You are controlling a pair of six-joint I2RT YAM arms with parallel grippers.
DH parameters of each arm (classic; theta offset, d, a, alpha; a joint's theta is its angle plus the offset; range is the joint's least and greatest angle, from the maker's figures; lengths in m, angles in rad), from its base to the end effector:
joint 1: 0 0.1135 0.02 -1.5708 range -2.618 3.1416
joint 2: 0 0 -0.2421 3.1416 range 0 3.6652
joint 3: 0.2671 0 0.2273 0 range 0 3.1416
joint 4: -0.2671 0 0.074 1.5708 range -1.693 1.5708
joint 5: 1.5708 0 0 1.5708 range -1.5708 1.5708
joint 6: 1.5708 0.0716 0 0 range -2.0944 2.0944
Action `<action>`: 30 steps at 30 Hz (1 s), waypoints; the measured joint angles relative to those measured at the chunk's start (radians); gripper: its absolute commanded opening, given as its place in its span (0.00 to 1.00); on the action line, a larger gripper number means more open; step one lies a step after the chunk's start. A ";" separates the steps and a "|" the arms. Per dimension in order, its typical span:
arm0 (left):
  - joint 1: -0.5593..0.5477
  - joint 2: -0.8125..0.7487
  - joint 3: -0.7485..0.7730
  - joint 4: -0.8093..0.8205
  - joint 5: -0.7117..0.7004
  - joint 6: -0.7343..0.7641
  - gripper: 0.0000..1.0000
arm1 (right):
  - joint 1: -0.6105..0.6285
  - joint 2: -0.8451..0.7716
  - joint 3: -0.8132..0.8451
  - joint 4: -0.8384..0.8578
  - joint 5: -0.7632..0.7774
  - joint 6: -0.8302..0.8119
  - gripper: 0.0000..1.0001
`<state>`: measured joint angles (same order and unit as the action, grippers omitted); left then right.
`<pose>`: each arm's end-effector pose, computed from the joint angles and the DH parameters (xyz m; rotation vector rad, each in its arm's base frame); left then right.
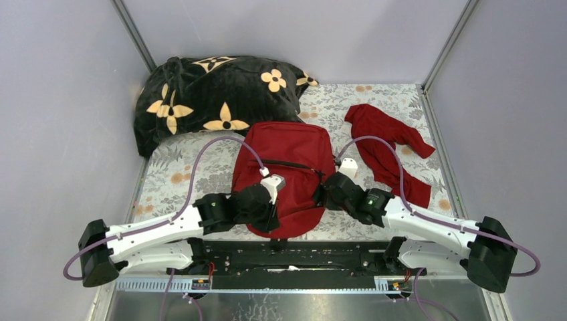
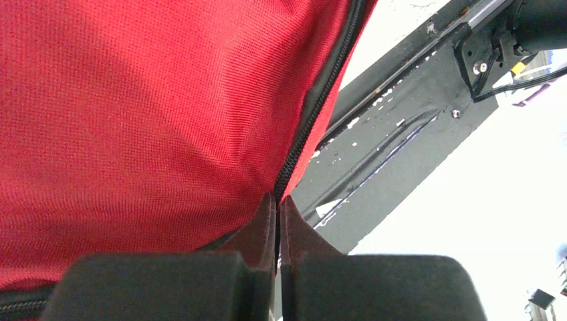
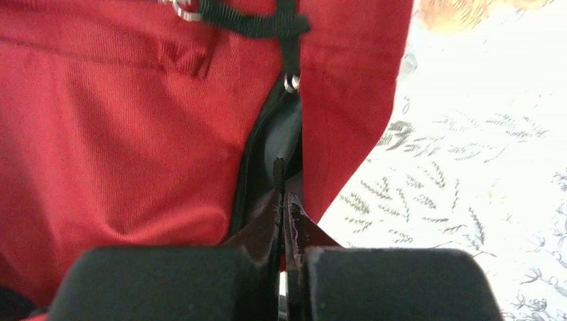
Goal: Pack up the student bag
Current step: Zip the student bag at the center of the board.
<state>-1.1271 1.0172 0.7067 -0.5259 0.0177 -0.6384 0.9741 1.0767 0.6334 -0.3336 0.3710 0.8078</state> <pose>0.0922 -0.1969 0.2015 0.6325 2.5003 -0.7808 0.1503 0.1751 0.1881 -0.0108 2.3314 0.4835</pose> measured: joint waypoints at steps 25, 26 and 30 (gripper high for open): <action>0.002 -0.218 0.003 -0.071 -0.011 -0.010 0.00 | -0.219 0.230 0.218 0.075 -0.158 -0.223 0.00; 0.002 -0.219 0.003 -0.072 -0.006 -0.010 0.00 | -0.222 0.209 0.209 0.066 -0.161 -0.221 0.00; 0.002 -0.215 0.003 -0.071 0.017 0.002 0.00 | -0.234 0.087 0.125 0.028 -0.185 -0.195 0.00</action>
<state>-1.1248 0.8024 0.7101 -0.5972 0.0349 -0.6361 0.7403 1.1633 0.7582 -0.3058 0.1864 0.6125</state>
